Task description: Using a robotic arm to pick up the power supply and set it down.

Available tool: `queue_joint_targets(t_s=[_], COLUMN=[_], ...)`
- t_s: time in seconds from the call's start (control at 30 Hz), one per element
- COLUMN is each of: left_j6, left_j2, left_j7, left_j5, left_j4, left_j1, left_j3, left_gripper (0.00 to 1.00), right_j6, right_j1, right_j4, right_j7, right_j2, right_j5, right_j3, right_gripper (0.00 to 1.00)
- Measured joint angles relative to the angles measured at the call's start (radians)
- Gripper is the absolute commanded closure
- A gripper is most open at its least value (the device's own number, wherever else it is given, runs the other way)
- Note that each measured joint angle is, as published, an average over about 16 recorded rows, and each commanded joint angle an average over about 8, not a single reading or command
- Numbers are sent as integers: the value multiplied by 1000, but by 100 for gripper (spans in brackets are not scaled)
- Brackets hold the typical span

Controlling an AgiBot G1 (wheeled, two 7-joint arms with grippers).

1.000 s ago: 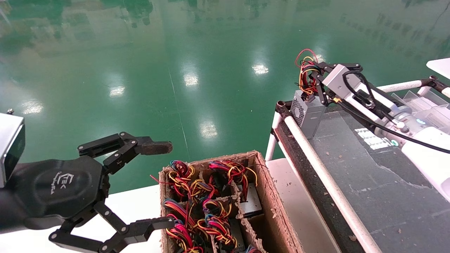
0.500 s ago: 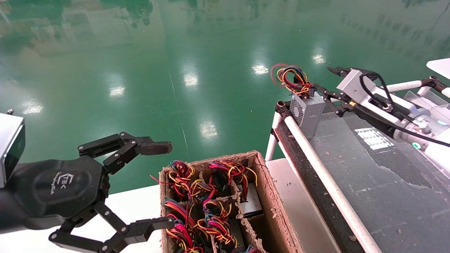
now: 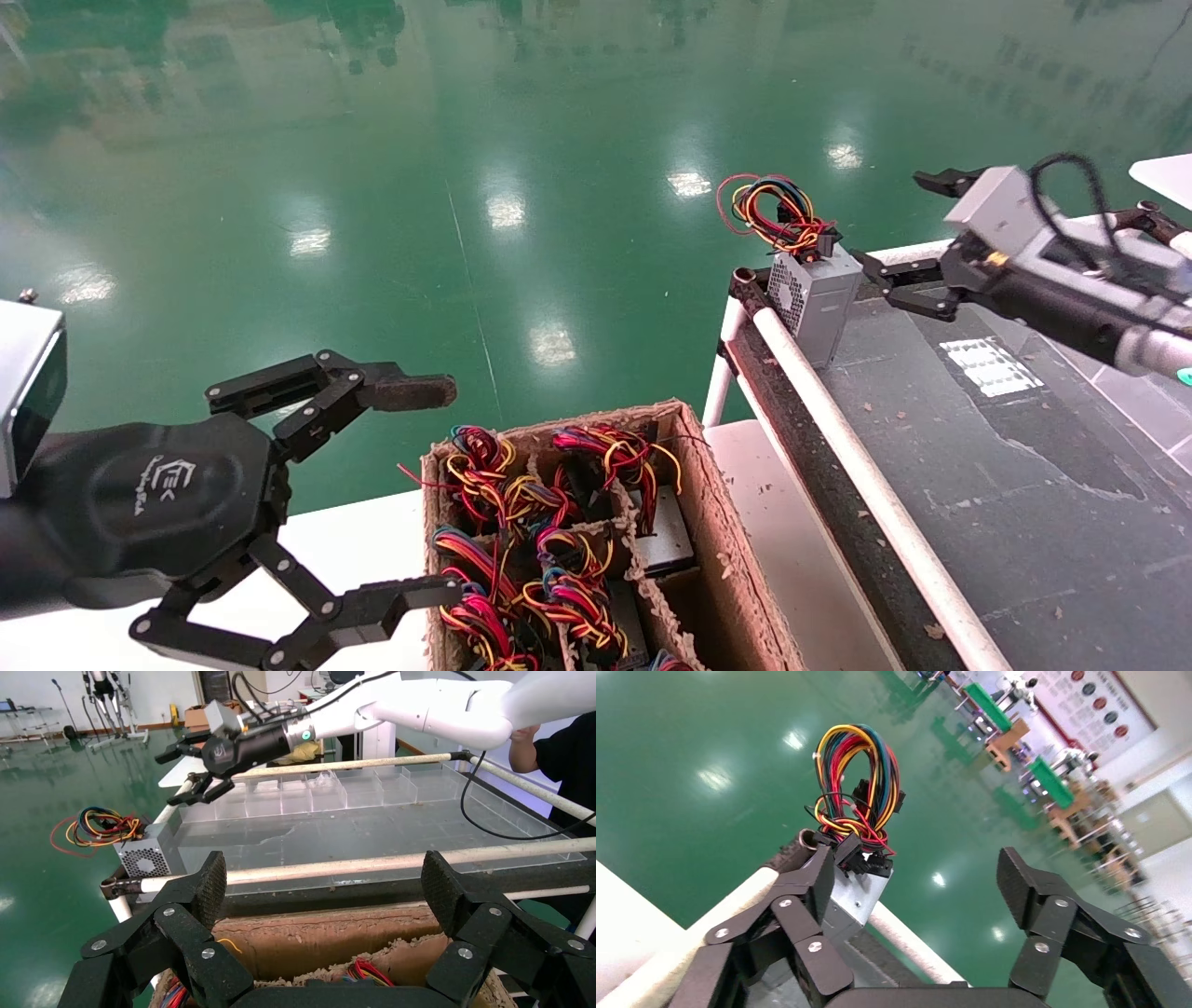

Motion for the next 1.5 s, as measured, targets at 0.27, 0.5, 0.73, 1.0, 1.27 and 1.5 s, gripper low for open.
queue_joint_targets(t_s=[0.27,0.5,0.73,1.0,1.27,1.5], left_j6=[0,0,0,0,0,0], left_j2=[0,0,0,0,0,0], left_j7=[0,0,0,0,0,0], left_j5=[0,0,0,0,-1,-1], left_j4=[0,0,1,1,1,1], left_j1=[0,0,0,0,0,0], left_j3=[0,0,0,0,0,1], left_gripper=[0,0,0,0,0,0], right_j6=[-119,-204,-271,-345,-419,-484], right_j1=[39,43,17,-20,-56,-88], right_j4=[-17,-11,29,82,135,181], right_j7=[154,223,251,275,299,320], right_j2=[45,67,86,106,126,144], right_j5=[68,132,189,251,314,369], right_j3=[-1,5,12,19,27,34], right_gripper=[0,0,0,0,0,0])
